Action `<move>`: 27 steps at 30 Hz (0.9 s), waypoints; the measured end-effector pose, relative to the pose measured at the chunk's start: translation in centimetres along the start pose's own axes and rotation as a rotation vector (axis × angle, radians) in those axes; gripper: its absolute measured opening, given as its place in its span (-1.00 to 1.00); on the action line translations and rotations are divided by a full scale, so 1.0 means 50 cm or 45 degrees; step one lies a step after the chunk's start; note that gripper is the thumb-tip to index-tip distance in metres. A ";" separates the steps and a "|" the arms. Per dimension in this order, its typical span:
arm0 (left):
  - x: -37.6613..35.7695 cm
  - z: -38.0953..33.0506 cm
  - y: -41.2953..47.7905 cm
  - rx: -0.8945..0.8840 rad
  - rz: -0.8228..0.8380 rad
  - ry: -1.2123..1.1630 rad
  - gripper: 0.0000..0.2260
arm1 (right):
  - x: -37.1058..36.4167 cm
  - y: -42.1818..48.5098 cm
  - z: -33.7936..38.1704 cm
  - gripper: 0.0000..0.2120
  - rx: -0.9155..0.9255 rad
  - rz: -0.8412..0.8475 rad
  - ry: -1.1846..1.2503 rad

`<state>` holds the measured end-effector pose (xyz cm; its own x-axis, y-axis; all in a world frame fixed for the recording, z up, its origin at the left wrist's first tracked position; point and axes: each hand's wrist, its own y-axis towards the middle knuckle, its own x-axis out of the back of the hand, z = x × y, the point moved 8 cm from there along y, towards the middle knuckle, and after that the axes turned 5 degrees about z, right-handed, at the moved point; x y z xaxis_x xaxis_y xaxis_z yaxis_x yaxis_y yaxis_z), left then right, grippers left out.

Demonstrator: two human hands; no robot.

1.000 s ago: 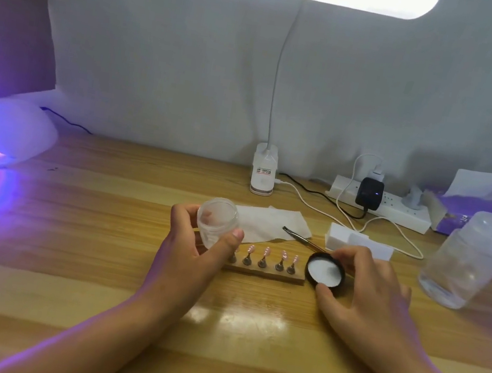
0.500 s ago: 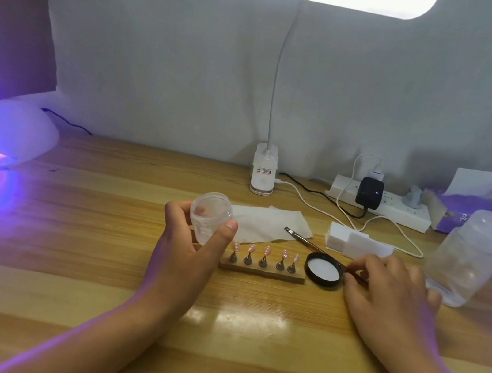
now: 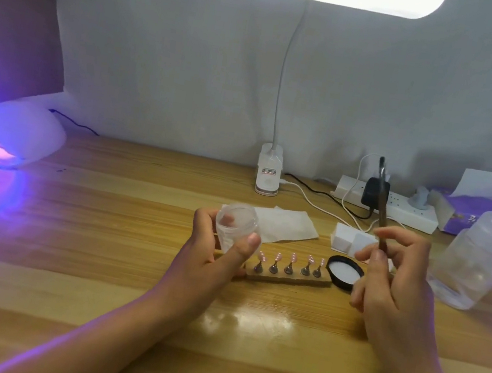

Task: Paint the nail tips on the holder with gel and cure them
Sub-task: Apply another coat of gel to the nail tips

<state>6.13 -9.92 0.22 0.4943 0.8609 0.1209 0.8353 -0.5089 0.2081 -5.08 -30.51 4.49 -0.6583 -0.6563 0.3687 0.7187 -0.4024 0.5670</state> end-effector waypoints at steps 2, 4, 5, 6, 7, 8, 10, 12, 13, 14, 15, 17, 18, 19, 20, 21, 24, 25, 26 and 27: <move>-0.009 0.002 0.000 -0.012 0.055 0.025 -0.56 | -0.013 -0.010 0.023 -0.80 0.076 0.030 0.093; -0.011 -0.007 -0.003 -0.070 0.049 0.106 -0.58 | -0.024 -0.019 0.056 -0.69 0.212 0.078 0.046; -0.009 -0.012 -0.005 -0.091 0.017 0.166 -0.57 | -0.029 -0.025 0.073 -0.58 0.300 0.102 -0.035; -0.003 -0.015 -0.006 -0.098 -0.032 0.228 -0.54 | -0.034 -0.031 0.088 -0.51 0.383 0.118 -0.130; 0.005 -0.017 -0.008 -0.092 -0.089 0.283 -0.50 | -0.036 -0.038 0.100 -0.53 0.444 0.115 -0.208; 0.012 -0.018 -0.010 -0.084 -0.137 0.320 -0.47 | -0.036 -0.044 0.110 -0.60 0.490 0.096 -0.251; 0.021 -0.023 -0.013 -0.088 -0.197 0.351 -0.44 | -0.032 -0.058 0.126 -0.76 0.577 0.047 -0.232; 0.019 -0.033 -0.018 -0.133 -0.205 0.402 -0.41 | -0.032 -0.068 0.139 -0.89 0.614 0.035 -0.105; 0.015 -0.039 -0.020 -0.170 -0.190 0.437 -0.40 | -0.031 -0.072 0.145 -0.92 0.626 0.030 -0.033; 0.008 -0.045 -0.023 -0.209 -0.167 0.470 -0.41 | -0.030 -0.076 0.150 -0.92 0.644 0.024 0.022; 0.002 -0.049 -0.026 -0.246 -0.142 0.500 -0.42 | -0.032 -0.081 0.154 -0.88 0.661 0.024 0.050; -0.006 -0.056 -0.030 -0.306 -0.101 0.542 -0.43 | -0.045 -0.087 0.156 -0.75 0.680 0.066 0.034; -0.010 -0.059 -0.032 -0.324 -0.079 0.553 -0.44 | -0.052 -0.090 0.156 -0.71 0.684 0.087 -0.009; -0.014 -0.060 -0.033 -0.331 -0.048 0.555 -0.44 | -0.056 -0.091 0.154 -0.68 0.693 0.094 -0.067; -0.020 -0.060 -0.033 -0.328 -0.004 0.551 -0.45 | -0.058 -0.091 0.155 -0.67 0.708 0.086 -0.119; -0.026 -0.059 -0.033 -0.316 0.047 0.547 -0.45 | -0.056 -0.090 0.156 -0.68 0.725 0.068 -0.150; -0.040 -0.053 -0.035 -0.282 0.167 0.627 -0.45 | -0.041 -0.084 0.162 -0.77 0.745 -0.004 -0.167; -0.044 -0.052 -0.036 -0.280 0.191 0.666 -0.44 | -0.035 -0.083 0.163 -0.80 0.751 -0.023 -0.175; -0.047 -0.052 -0.038 -0.278 0.210 0.698 -0.44 | -0.031 -0.082 0.162 -0.83 0.751 -0.034 -0.165; -0.050 -0.051 -0.040 -0.276 0.224 0.724 -0.44 | -0.027 -0.081 0.160 -0.86 0.740 -0.042 -0.128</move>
<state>2.63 -11.03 1.99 0.3650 0.6612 0.6554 0.6558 -0.6823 0.3230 -8.87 -22.89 7.61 -0.7167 -0.5742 0.3957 0.4755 0.0126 0.8796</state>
